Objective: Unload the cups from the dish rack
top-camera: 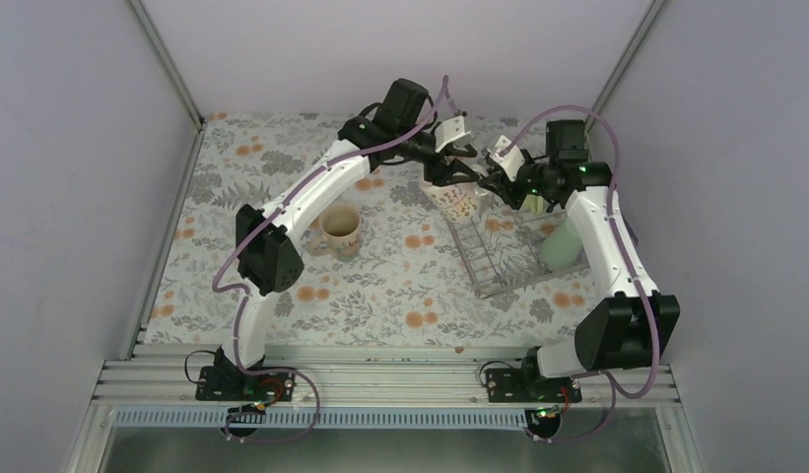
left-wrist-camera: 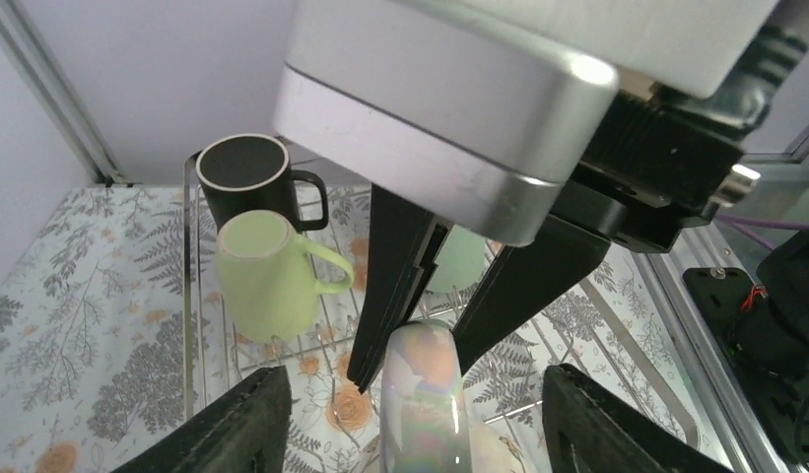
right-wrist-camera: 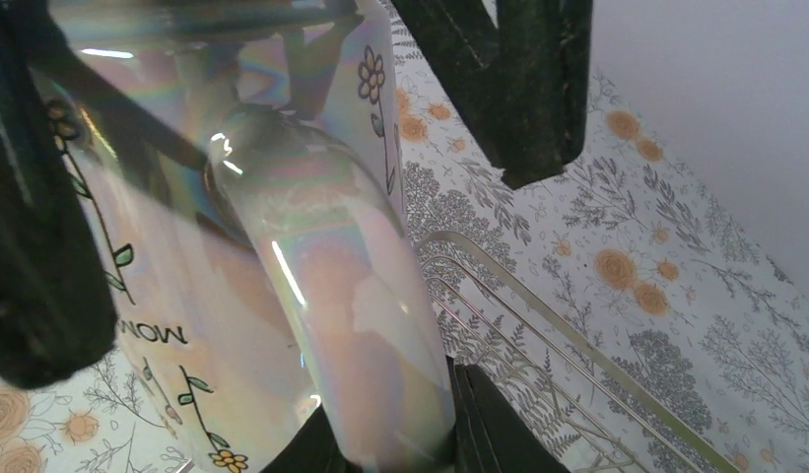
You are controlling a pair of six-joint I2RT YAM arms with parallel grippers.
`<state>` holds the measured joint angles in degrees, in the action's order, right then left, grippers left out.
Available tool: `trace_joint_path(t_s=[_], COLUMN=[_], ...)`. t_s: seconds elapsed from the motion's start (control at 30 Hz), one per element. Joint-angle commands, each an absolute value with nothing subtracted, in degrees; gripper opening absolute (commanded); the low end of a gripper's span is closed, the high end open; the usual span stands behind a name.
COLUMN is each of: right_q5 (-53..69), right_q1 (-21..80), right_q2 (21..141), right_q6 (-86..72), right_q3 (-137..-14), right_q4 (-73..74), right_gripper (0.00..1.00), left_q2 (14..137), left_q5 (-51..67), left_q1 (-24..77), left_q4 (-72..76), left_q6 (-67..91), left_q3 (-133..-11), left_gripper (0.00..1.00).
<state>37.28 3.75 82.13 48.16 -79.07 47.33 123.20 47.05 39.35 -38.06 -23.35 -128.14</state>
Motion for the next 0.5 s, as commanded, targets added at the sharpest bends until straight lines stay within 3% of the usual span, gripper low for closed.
trace_joint_path(t_s=[0.0, 0.2, 0.47], right_q5=[43.91, 42.77, 41.69], right_q1=[4.52, 5.45, 6.57], right_q2=[79.37, 79.61, 79.90], right_q6=[46.86, 46.89, 47.00], right_q3=[-82.53, -83.43, -84.50], right_q4=[44.89, 45.24, 45.53], right_gripper=[0.04, 0.04, 0.04], left_q2=[125.68, 128.10, 133.32], left_q5=[48.42, 47.45, 46.32], left_q1=[39.98, 40.64, 40.83], left_q4=[-40.04, -44.22, -52.75], left_q6=[-24.28, -25.82, -27.50], left_q3=[-130.95, -135.11, -144.74], left_gripper=[0.59, 0.57, 0.44])
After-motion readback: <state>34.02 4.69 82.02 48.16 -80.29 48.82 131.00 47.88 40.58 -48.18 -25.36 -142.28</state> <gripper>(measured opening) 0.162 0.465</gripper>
